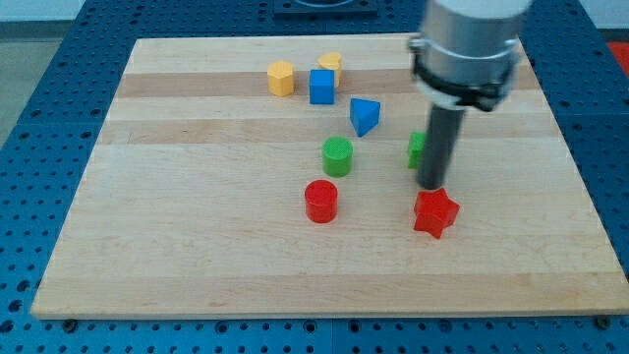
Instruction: Move the green star closer to blue triangle
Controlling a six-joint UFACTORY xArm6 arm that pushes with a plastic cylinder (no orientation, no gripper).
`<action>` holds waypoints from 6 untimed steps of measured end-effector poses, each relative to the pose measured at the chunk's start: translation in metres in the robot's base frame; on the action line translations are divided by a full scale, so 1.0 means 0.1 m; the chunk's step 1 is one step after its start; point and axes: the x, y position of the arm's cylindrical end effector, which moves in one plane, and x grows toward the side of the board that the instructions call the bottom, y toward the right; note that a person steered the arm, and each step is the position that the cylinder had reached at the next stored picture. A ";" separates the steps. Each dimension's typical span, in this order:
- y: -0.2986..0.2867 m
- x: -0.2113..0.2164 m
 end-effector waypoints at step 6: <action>-0.23 -0.27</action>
